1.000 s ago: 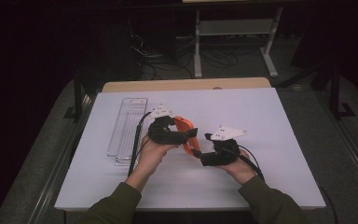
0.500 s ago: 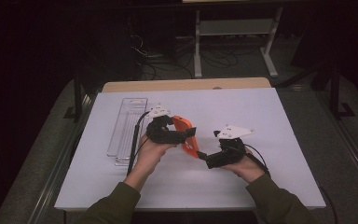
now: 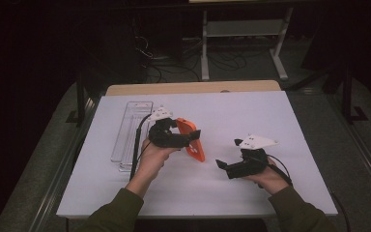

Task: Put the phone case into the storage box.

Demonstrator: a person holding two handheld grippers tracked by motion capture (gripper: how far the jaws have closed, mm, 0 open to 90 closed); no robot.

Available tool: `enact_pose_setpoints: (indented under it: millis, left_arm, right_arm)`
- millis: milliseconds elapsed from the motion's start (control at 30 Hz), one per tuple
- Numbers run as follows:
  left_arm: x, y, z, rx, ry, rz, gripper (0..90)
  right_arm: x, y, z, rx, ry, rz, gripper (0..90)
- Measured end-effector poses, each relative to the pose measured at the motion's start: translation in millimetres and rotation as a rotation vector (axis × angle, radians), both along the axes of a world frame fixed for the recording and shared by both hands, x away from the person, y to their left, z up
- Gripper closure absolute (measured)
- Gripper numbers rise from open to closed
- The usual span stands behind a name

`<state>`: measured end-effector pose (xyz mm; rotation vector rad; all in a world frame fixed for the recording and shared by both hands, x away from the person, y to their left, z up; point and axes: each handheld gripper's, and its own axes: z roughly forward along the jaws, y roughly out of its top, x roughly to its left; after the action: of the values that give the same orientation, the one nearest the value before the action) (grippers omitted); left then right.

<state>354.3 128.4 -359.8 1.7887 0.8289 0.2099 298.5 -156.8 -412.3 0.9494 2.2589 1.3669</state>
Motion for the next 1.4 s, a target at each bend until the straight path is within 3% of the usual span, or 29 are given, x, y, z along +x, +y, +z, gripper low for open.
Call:
enact_pose_setpoints:
  millis: [333,700,1033,1400]
  left_arm:
    - [-0.8,2.0,3.1,-0.005,-0.005,0.001,15.4]
    - [1.0,10.9,13.0,-0.005,-0.032,-0.008,15.5]
    - [13.6,19.4,25.8,0.001,-0.056,0.003,15.4]
    - [31.6,33.0,48.3,0.039,-0.098,0.036,15.4]
  right_arm:
    - [-11.3,-27.7,-12.5,0.003,0.028,-0.042,0.6]
    - [-25.0,-44.9,-23.7,-0.041,0.030,-0.057,0.6]
    - [-26.9,-45.3,-24.7,-0.063,0.034,-0.047,0.6]
    - [-28.4,-47.1,-24.5,-0.064,0.025,-0.055,0.6]
